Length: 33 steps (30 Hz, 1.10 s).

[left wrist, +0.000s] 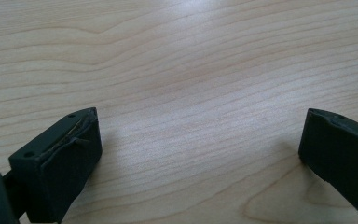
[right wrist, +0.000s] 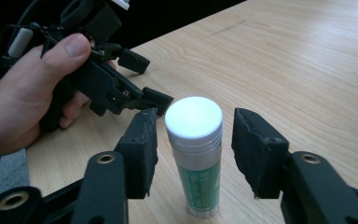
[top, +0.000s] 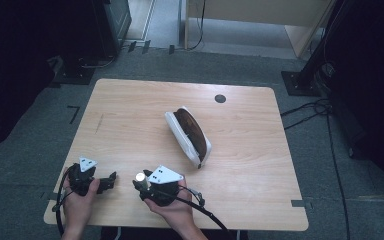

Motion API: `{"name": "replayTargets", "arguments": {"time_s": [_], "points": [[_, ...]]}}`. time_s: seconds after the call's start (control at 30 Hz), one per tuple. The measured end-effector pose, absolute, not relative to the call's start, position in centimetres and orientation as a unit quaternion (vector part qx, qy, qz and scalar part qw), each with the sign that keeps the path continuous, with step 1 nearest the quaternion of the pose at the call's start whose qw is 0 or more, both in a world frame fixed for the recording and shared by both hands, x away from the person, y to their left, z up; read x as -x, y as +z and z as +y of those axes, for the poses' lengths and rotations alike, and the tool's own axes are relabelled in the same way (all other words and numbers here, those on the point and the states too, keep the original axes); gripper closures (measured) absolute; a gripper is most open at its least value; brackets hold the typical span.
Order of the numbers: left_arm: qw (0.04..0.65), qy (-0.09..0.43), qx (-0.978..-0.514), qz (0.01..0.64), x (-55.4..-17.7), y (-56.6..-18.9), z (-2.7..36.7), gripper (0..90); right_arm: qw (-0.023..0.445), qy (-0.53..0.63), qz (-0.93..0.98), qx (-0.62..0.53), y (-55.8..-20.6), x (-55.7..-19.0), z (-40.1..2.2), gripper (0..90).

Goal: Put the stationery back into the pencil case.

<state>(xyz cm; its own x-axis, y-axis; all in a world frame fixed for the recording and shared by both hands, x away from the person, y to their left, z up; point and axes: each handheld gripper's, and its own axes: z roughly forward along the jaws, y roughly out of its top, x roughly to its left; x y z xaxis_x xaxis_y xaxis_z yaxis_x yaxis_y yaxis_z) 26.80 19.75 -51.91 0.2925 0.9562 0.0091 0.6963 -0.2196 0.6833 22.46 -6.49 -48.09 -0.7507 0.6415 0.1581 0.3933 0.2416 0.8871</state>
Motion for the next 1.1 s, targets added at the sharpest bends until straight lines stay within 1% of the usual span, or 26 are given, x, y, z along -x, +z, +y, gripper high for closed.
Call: {"name": "replayTargets", "arguments": {"time_s": [0.1,0.17,0.23,0.63,1.1], "points": [[0.293,0.222,-0.749,0.552,-26.8,-51.9,19.8,0.0,0.134,0.512,0.784,-0.325,-48.3,-22.3,-6.2,56.9],[0.293,0.222,-0.749,0.552,-26.8,-51.9,19.8,0.0,0.146,0.506,0.788,-0.320,-48.5,-22.2,-6.0,62.5],[0.293,0.222,-0.749,0.552,-26.8,-51.9,19.8,0.0,0.155,0.506,0.787,-0.318,-48.5,-22.1,-6.0,65.0],[0.293,0.222,-0.749,0.552,-26.8,-51.9,19.8,0.0,0.159,0.514,0.776,-0.331,-47.5,-22.2,-7.3,65.5],[0.293,0.222,-0.749,0.552,-26.8,-51.9,19.8,0.0,0.182,0.523,0.756,-0.350,-45.9,-22.7,-10.0,65.5]]}}
